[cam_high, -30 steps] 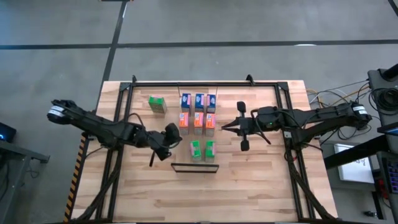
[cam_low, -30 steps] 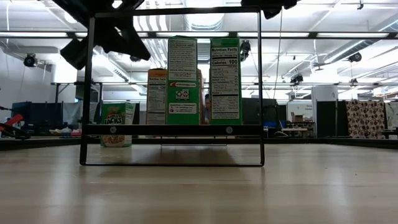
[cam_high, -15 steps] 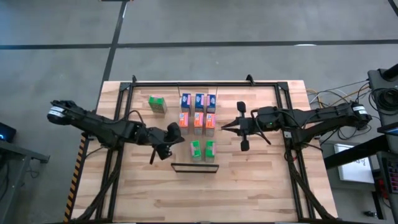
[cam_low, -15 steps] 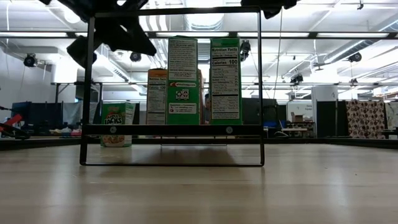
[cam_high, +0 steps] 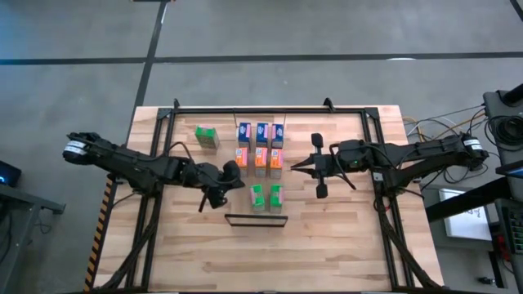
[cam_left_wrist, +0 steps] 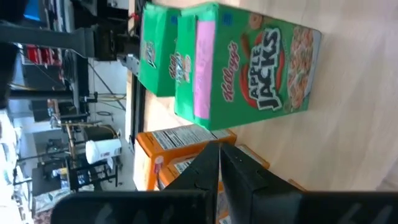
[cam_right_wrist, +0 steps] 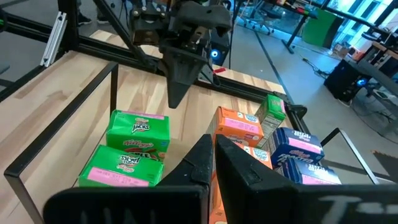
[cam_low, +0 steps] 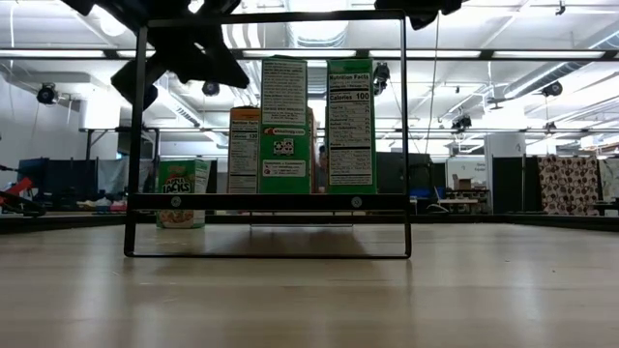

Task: Stack cereal on shelf
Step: Put the bottom green cereal box on the shelf aligned with the other green cereal box

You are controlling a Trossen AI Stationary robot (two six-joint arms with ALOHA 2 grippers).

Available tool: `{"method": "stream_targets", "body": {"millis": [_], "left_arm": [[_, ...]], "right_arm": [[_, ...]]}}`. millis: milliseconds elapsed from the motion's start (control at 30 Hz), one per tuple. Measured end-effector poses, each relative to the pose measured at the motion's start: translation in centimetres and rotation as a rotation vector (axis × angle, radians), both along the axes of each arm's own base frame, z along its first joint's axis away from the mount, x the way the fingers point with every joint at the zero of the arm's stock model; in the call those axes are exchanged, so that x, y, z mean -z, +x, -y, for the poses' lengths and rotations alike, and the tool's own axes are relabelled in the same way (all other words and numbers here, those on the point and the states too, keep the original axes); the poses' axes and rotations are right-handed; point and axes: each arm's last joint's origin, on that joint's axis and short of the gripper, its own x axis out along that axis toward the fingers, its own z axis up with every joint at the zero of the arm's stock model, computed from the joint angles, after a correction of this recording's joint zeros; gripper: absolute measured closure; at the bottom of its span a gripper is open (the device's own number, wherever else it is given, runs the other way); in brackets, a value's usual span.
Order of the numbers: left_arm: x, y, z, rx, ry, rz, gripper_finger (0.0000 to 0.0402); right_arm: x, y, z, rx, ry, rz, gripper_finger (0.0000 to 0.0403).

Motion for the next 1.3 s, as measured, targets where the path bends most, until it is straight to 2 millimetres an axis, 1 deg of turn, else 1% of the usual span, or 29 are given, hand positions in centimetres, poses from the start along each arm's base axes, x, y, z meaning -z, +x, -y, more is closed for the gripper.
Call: {"method": "stream_targets", "body": {"millis": [300, 633, 1300], "left_arm": [[0.3, 0.6, -0.3, 0.042, -0.03, 0.0, 0.0401], [0.6, 1.1, -0.8, 0.044, -0.05, 0.006, 0.0401], [0.9, 1.7, -1.2, 0.028, -0.052, 0.026, 0.0401]], "right_arm": [[0.1, 0.0, 0.0, 0.001, 0.002, -0.01, 0.0394], [0.3, -0.1, 0.0, 0.001, 0.001, -0.027, 0.0394], [0.3, -0.1, 0.0, 0.006, 0.018, -0.034, 0.0394]]}}
